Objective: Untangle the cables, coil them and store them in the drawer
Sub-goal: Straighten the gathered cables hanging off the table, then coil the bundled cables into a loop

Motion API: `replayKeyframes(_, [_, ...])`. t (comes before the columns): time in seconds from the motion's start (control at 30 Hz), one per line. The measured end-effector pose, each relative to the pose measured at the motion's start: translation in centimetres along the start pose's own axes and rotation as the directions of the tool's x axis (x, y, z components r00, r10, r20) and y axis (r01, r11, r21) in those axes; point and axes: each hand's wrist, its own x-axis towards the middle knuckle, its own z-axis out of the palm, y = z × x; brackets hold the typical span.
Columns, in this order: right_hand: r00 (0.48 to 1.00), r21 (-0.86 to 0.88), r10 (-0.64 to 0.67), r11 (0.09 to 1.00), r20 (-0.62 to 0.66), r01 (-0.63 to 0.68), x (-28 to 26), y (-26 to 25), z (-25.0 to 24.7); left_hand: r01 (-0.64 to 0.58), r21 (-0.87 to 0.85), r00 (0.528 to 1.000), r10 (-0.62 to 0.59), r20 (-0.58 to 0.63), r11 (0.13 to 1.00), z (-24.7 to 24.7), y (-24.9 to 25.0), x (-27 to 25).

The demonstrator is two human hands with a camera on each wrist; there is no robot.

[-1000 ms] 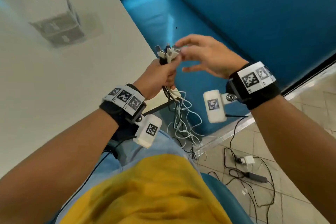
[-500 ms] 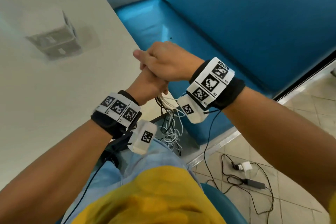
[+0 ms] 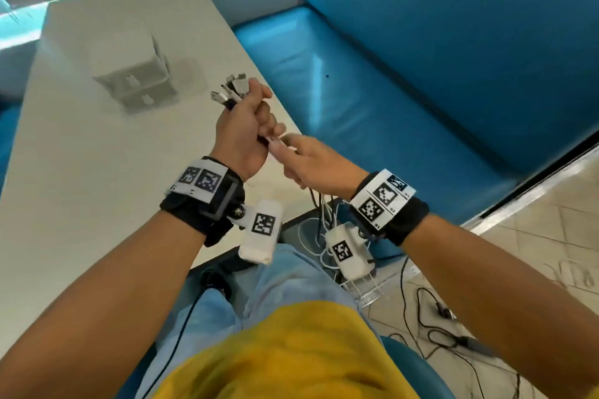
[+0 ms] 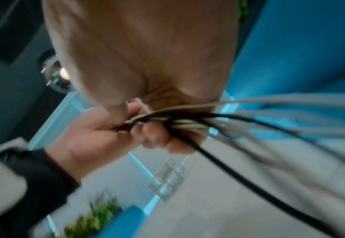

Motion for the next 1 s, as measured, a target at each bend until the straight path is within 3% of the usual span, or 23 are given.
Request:
replayKeyframes(0.07, [0.999, -0.202, -0.051, 0.978, -0.009, 0.048, -0.4, 0.8, -0.4, 0.026, 0.001, 1.000, -0.026, 0.003, 1.000, -1.5, 0.2, 0.4])
replayKeyframes(0.2, [0.998, -0.331, -0.054, 0.942, 0.025, 0.059, -0.8, 0.3, -1.1, 0.083, 0.243, 0.993, -0.100, 0.058, 0.967, -4.6, 0.2, 0.6])
replayKeyframes(0.3, [0.993, -0.449, 0.018, 0.893, 0.113, 0.035, -0.3, -0.1, -1.6, 0.125, 0.322, 0.985, -0.158, 0.077, 0.938, -6.9, 0.6, 0.9])
replayKeyframes(0.4, [0.978, -0.562, 0.125, 0.827, 0.166, -0.010, 0.0, -0.6, -2.2, 0.018, 0.470, 0.999, -0.035, 0.028, 0.882, -8.0, 1.0, 1.1])
replayKeyframes(0.43, [0.970, -0.592, 0.157, 0.806, 0.184, -0.018, 0.1, -0.8, -2.3, -0.083, 0.567, 0.996, 0.057, 0.065, 0.820, -7.9, 1.2, 0.9])
replayKeyframes(0.5, [0.948, -0.629, 0.217, 0.777, 0.235, -0.022, 0.4, -1.5, -2.3, -0.337, 0.699, 0.937, 0.151, 0.316, 0.630, -7.3, 1.5, 0.4])
replayKeyframes(0.57, [0.923, -0.633, 0.261, 0.773, 0.282, -0.025, 0.9, -2.5, -2.2, -0.530, 0.724, 0.820, 0.050, 0.570, 0.440, -6.2, 1.6, -0.4])
replayKeyframes(0.6, [0.911, -0.619, 0.276, 0.784, 0.306, -0.030, 1.1, -3.0, -2.3, -0.580, 0.719, 0.769, -0.033, 0.638, 0.382, -5.7, 1.5, -0.7])
replayKeyframes(0.67, [0.893, -0.562, 0.279, 0.826, 0.353, -0.036, 1.3, -4.1, -2.8, -0.615, 0.729, 0.720, -0.163, 0.675, 0.300, -5.1, 0.9, -1.2])
replayKeyframes(0.73, [0.888, -0.521, 0.246, 0.853, 0.389, -0.008, 1.3, -5.1, -3.5, -0.601, 0.773, 0.754, -0.177, 0.632, 0.204, -4.9, 0.4, -1.3])
replayKeyframes(0.8, [0.890, -0.516, 0.212, 0.856, 0.403, 0.030, 1.2, -5.9, -4.4, -0.551, 0.809, 0.805, -0.128, 0.580, 0.206, -4.9, 0.2, -0.9])
replayKeyframes(0.87, [0.911, -0.520, 0.169, 0.852, 0.376, 0.057, 1.2, -6.5, -5.2, -0.494, 0.821, 0.836, -0.101, 0.539, 0.287, -4.8, 0.2, -0.7])
replayKeyframes(1.0, [0.975, -0.574, 0.053, 0.814, 0.215, 0.082, 1.3, -6.5, -6.3, -0.446, 0.803, 0.848, -0.098, 0.520, 0.396, -4.2, 0.7, -1.2])
